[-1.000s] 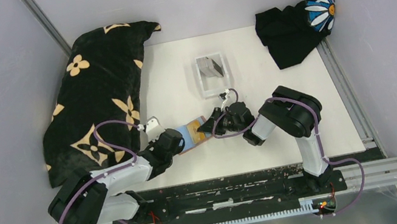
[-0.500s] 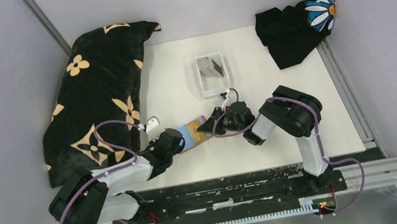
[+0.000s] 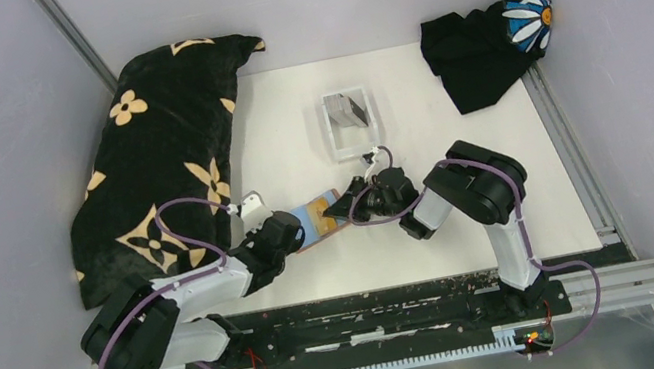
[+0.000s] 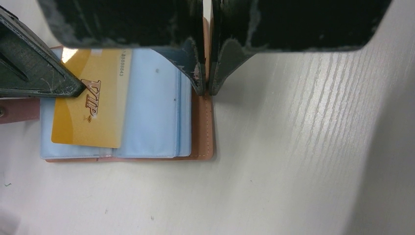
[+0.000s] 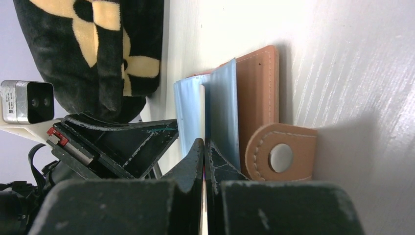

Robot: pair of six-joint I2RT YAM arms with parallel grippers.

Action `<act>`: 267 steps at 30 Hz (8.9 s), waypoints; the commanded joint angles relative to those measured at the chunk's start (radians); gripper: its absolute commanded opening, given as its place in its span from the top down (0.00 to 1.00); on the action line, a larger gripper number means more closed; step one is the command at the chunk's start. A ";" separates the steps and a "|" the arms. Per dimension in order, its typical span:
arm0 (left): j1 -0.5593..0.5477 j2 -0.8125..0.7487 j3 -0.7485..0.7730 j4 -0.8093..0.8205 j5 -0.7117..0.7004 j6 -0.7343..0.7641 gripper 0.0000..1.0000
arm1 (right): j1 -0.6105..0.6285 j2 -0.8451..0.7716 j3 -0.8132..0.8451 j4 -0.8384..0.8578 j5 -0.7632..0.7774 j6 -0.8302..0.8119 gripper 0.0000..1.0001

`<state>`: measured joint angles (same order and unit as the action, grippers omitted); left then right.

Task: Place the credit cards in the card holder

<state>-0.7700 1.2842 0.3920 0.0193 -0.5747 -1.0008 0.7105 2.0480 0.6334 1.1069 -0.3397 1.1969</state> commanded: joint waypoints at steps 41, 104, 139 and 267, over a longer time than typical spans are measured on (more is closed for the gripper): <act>-0.002 0.148 0.046 0.015 0.073 0.056 0.92 | 0.061 -0.014 0.164 -0.349 0.018 -0.151 0.90; -0.001 0.096 0.046 0.077 0.064 0.116 0.85 | -0.207 0.084 1.256 -1.481 0.609 -0.873 0.39; -0.002 0.112 0.038 0.114 0.070 0.113 0.85 | -0.285 0.209 1.275 -1.421 0.374 -0.688 0.44; -0.002 0.171 0.051 0.176 0.137 0.107 0.86 | -0.336 0.174 1.230 -1.344 0.240 -0.553 0.68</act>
<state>-0.7700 1.4399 0.4538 0.2333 -0.4591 -0.9222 0.3664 2.2745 1.8809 -0.2481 -0.0765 0.6270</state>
